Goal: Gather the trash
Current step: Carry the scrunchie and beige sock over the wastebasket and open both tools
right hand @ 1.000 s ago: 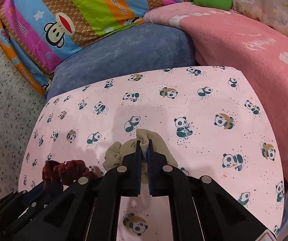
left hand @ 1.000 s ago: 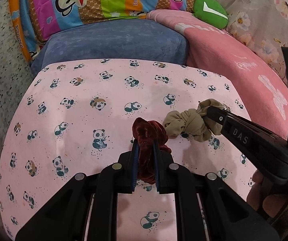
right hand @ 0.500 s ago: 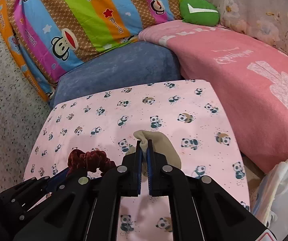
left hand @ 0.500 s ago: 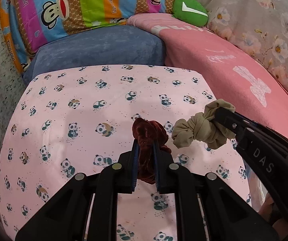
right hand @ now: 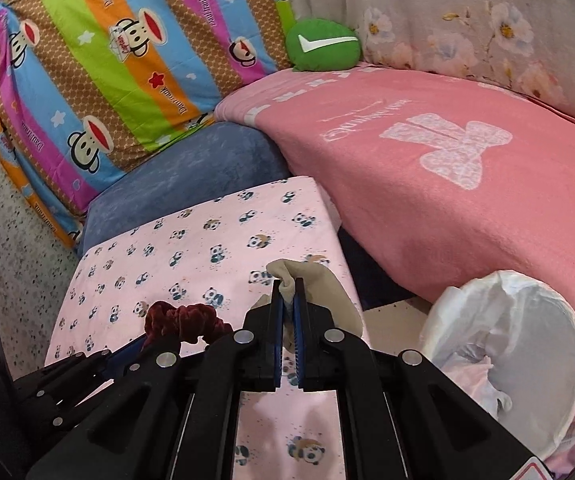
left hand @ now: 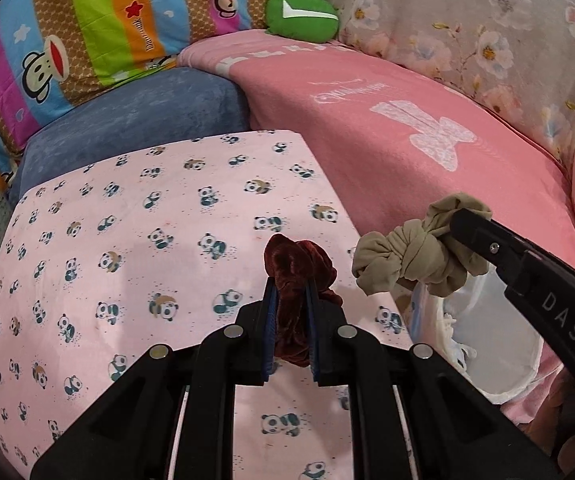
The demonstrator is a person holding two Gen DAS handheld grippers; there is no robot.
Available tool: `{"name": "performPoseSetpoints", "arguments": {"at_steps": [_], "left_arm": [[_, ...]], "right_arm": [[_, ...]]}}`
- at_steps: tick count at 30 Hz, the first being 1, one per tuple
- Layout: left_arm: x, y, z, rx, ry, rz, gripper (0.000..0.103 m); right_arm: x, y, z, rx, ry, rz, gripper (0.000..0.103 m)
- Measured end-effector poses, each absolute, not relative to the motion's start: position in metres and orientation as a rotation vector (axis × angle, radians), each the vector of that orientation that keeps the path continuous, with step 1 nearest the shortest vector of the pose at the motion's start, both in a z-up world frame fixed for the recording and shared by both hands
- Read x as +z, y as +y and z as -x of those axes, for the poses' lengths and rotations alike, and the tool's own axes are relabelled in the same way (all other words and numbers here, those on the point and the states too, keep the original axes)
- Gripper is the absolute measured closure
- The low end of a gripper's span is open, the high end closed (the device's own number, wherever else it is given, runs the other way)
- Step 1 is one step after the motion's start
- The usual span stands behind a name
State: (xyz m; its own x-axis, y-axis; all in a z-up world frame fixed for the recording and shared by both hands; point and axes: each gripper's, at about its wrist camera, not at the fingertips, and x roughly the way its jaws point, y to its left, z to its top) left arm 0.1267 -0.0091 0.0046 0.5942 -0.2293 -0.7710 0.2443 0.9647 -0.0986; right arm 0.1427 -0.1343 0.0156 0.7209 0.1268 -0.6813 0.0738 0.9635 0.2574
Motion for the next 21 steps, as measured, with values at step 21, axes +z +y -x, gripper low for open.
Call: {"name": "performPoseSetpoints", "arguments": {"at_steps": [21], "left_arm": [[0.001,-0.157,-0.084,-0.550,0.886,-0.178,0.088]], "right_arm": [[-0.005,-0.313,-0.042,-0.235,0.739,-0.449,0.097]]}}
